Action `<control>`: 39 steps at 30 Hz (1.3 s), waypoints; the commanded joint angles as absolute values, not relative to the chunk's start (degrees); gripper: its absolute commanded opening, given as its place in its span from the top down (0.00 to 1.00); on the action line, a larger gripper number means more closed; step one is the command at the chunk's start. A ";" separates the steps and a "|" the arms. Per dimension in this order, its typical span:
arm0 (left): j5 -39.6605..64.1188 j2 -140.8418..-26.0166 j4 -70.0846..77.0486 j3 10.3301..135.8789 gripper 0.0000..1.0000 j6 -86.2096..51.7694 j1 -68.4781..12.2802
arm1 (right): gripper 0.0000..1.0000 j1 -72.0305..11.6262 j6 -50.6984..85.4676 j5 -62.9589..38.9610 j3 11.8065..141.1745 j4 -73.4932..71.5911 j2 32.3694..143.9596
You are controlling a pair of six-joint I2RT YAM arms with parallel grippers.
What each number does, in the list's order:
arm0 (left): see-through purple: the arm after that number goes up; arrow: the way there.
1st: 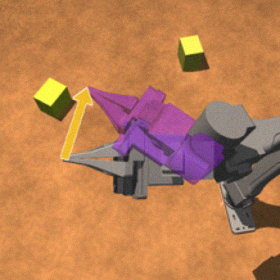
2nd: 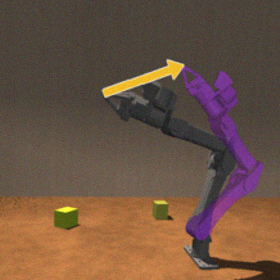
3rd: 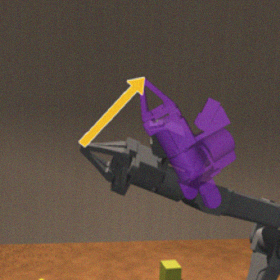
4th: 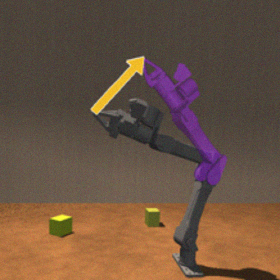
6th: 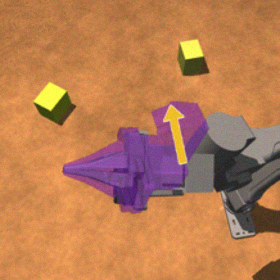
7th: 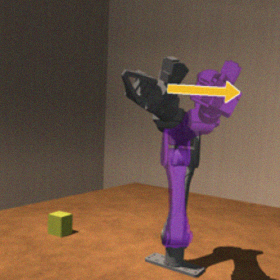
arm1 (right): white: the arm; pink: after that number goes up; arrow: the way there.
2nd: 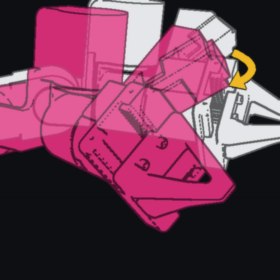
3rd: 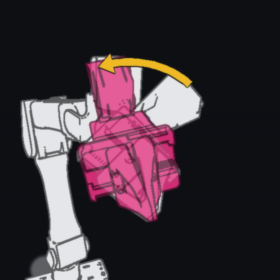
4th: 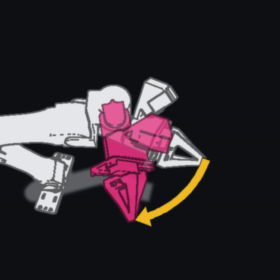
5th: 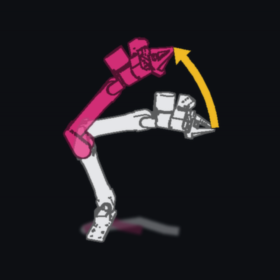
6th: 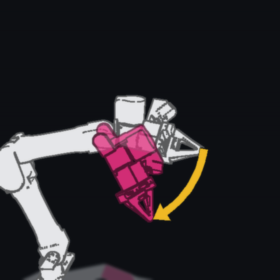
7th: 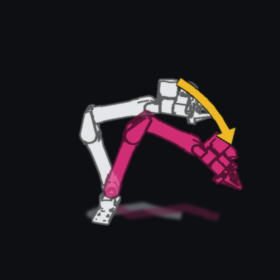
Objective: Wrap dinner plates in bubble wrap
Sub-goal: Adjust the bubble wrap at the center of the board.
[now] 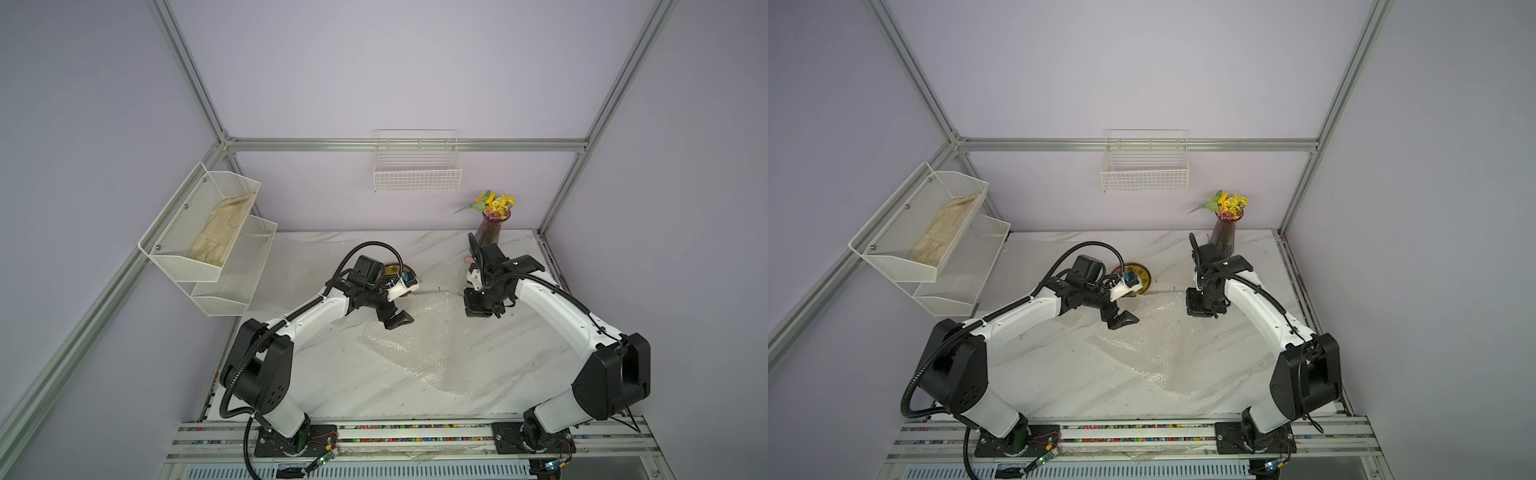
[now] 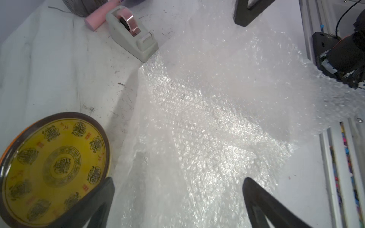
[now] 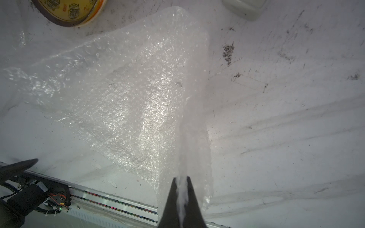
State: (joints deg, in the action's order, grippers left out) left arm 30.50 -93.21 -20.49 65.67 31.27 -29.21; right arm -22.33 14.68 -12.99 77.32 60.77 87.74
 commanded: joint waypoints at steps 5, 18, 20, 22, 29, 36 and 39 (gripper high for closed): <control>18.65 -100.62 -4.75 66.82 0.01 36.30 -28.56 | 1.00 -21.96 14.59 -12.83 76.57 60.88 86.15; 40.70 -102.99 -26.10 77.43 0.79 34.11 -21.97 | 1.00 -21.97 15.15 -9.33 76.31 60.49 86.50; 40.61 -101.16 -29.35 77.03 0.84 31.99 -22.06 | 1.00 -21.89 14.41 -9.14 77.35 60.88 87.52; 40.52 -98.32 -30.61 74.69 0.85 28.38 -22.06 | 1.00 -21.97 13.65 -9.45 78.40 61.13 88.66; 35.89 -82.73 -30.57 61.79 0.91 13.55 -23.35 | 1.00 -21.97 11.48 -15.67 80.22 59.56 92.94; 15.08 -80.36 -31.60 58.25 0.41 -2.83 -23.06 | 1.00 -21.99 9.91 -13.85 82.05 60.64 97.34; 14.72 -89.70 -40.25 63.90 0.38 -6.29 -22.40 | 1.00 -22.02 9.71 -13.11 82.25 60.48 97.83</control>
